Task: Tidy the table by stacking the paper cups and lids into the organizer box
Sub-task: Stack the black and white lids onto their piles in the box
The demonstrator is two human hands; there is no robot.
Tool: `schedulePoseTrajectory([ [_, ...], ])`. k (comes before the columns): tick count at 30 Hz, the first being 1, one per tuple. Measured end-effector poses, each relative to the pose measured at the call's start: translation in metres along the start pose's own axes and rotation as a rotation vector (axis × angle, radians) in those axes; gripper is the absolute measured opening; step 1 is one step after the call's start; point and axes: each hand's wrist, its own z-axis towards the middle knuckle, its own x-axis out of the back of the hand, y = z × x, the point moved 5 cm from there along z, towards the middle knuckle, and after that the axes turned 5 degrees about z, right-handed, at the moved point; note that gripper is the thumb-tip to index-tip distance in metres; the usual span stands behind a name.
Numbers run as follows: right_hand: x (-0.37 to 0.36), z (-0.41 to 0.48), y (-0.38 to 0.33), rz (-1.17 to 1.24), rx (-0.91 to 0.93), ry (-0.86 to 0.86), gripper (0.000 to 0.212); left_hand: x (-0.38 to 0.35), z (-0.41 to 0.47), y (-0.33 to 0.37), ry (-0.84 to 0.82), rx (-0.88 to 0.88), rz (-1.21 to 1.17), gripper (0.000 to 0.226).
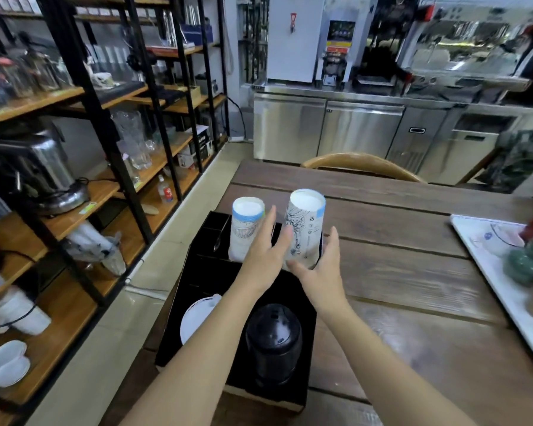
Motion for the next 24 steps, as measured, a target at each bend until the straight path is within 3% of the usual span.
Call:
schedulePoseTrajectory([
  [3,-0.01,-0.002,0.0,0.014,0.028,-0.094,0.1,-0.012,0.012,0.0,-0.076,0.057,-0.095,0.061],
  [8,-0.013,0.002,-0.006,-0.092,0.108,-0.052,0.084,-0.021,0.015,-0.002,-0.085,0.016,-0.149,0.06],
  [14,-0.007,0.016,0.003,-0.196,0.0,-0.081,0.067,-0.023,0.006,-0.001,-0.025,-0.084,-0.056,0.074],
  [18,-0.003,0.017,0.011,-0.222,0.018,-0.005,0.08,-0.021,0.005,-0.005,-0.011,-0.08,0.013,0.067],
  [19,0.0,0.012,0.01,-0.239,0.043,0.08,0.083,-0.017,0.003,-0.006,0.043,-0.062,0.048,0.063],
  [21,0.006,-0.001,-0.003,-0.229,0.218,0.229,0.066,0.001,-0.005,-0.004,0.263,-0.065,0.101,0.048],
  [24,-0.007,-0.02,-0.026,-0.234,0.547,0.122,0.03,0.032,-0.017,-0.001,0.563,-0.129,0.06,0.028],
])
